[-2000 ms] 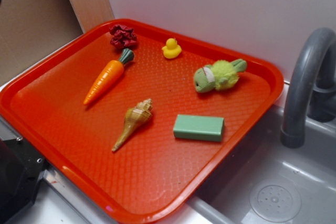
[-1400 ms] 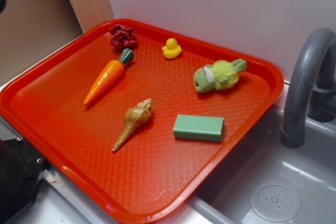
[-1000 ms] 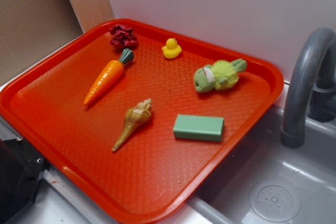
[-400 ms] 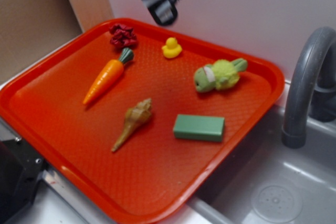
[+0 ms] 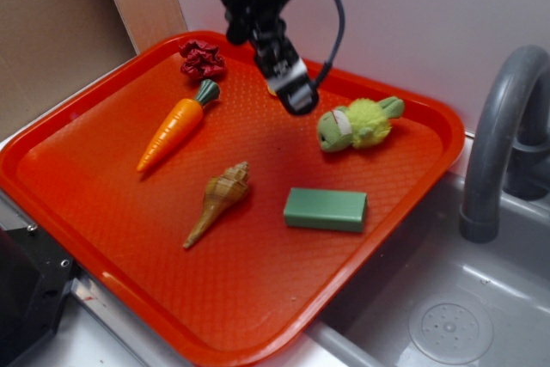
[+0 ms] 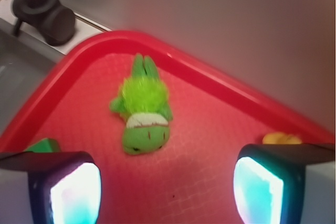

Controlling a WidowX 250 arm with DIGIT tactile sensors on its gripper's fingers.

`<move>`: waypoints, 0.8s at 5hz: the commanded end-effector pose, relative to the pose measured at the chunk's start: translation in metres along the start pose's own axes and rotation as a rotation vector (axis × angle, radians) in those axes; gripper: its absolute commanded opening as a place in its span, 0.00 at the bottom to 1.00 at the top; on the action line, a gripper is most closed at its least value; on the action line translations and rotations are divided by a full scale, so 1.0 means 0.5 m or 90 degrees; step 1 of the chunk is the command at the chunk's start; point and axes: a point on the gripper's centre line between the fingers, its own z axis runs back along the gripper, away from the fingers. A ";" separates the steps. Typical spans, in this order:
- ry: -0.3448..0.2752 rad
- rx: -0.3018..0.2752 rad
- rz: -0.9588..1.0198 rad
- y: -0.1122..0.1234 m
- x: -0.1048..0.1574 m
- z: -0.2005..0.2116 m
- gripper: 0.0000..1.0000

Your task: Grab the green animal.

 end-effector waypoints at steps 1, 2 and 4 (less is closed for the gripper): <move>-0.066 0.036 0.024 -0.056 0.030 -0.042 1.00; -0.091 0.061 0.034 -0.061 0.057 -0.055 1.00; -0.072 0.078 0.042 -0.055 0.065 -0.145 1.00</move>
